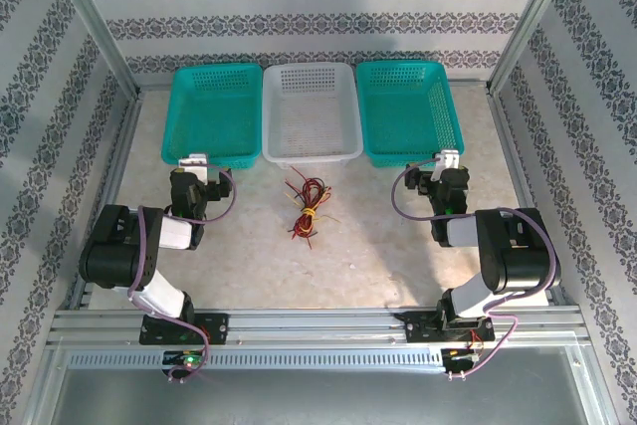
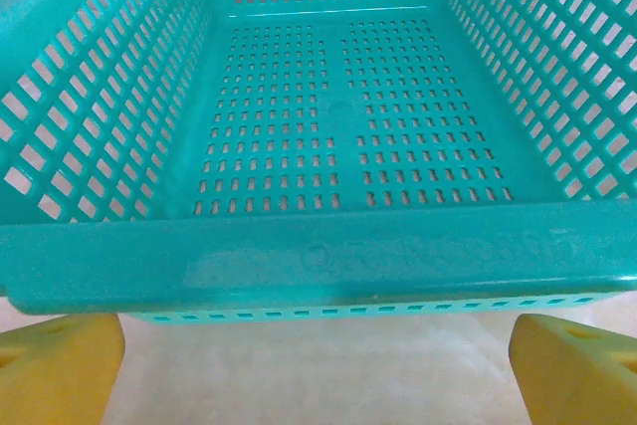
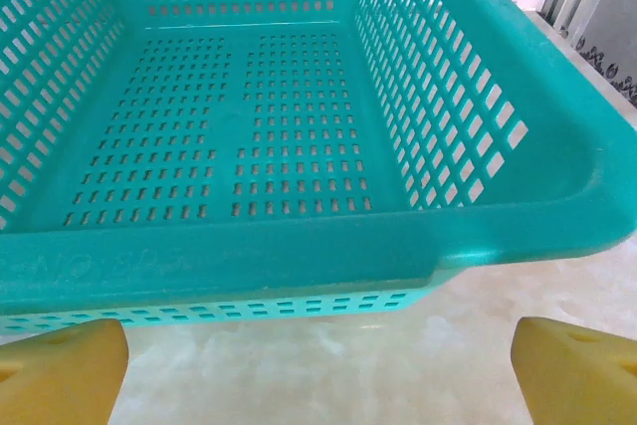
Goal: Untangle the cables
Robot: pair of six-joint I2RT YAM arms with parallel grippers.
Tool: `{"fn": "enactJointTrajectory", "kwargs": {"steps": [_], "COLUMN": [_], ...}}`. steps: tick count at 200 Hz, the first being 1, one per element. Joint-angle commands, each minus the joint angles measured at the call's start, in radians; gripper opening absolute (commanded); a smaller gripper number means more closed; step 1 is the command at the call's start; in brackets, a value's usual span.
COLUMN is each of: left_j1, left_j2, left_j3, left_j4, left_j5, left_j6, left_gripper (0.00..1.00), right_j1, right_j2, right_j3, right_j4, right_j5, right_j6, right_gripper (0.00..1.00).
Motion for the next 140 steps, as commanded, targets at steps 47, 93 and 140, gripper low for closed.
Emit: {"fn": "enactJointTrajectory", "kwargs": {"steps": [47, 93, 140], "left_j1": [0.001, 0.007, 0.009], "left_j2": [0.003, 0.003, 0.003], "left_j3": [0.014, 0.014, 0.014], "left_j4": [0.008, 0.008, 0.006], "left_j5": [0.011, -0.001, -0.001], "left_j6": [0.013, 0.002, 0.002], "left_gripper": [0.99, 0.99, 0.99], "right_j1": [0.004, 0.004, 0.003], "right_j2": [-0.02, -0.02, -0.02], "right_j3": [0.011, 0.011, 0.011], "right_j4": [0.024, 0.024, 0.024], "right_j5": [-0.016, -0.016, -0.017], "right_j6": [-0.009, -0.008, -0.008], "right_gripper": [0.98, 0.99, 0.98]}}
